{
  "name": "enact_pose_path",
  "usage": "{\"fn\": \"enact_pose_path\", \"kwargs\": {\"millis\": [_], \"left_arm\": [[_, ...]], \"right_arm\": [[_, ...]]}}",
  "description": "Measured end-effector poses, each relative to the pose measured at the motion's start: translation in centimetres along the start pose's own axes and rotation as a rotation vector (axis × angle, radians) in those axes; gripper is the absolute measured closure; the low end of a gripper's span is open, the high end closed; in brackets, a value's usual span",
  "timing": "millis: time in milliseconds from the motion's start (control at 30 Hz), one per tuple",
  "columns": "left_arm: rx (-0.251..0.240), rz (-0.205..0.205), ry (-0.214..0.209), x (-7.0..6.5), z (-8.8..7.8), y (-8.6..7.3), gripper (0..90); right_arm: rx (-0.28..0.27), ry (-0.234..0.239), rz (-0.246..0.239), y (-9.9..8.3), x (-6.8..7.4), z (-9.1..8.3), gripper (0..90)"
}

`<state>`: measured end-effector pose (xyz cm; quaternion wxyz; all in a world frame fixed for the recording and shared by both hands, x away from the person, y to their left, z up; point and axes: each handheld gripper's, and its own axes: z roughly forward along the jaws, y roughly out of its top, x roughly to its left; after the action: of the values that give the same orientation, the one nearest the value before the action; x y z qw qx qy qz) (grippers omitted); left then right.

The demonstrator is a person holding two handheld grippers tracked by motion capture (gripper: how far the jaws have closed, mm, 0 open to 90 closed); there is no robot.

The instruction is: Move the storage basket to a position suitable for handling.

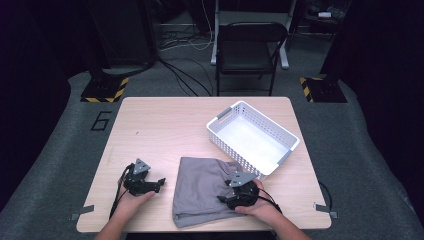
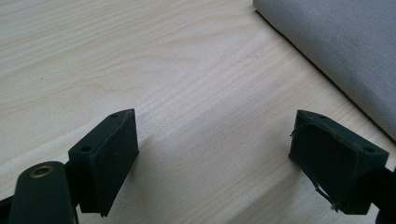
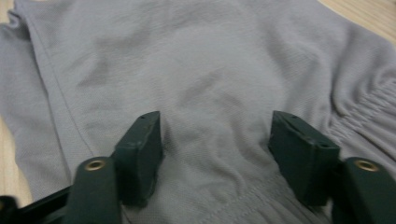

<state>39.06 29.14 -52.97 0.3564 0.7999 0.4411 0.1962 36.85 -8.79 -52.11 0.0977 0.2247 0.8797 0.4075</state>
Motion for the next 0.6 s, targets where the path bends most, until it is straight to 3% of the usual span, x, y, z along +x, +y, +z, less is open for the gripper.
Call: {"fn": "enact_pose_path", "kwargs": {"millis": [200,367,600], "left_arm": [[0.001,0.009,-0.002,0.1,0.0,0.0,16.0],[-0.006,0.018,0.001,0.0,0.1,0.0,16.0],[0.005,0.023,-0.007,0.0,0.0,0.0,16.0]], "right_arm": [[-0.012,-0.016,0.049,0.7,-0.2,-1.3,46.2],[-0.034,-0.033,0.073,1.2,-0.3,-2.6,47.1],[-0.017,-0.07,0.085,1.5,-0.6,-3.8,48.2]]}}
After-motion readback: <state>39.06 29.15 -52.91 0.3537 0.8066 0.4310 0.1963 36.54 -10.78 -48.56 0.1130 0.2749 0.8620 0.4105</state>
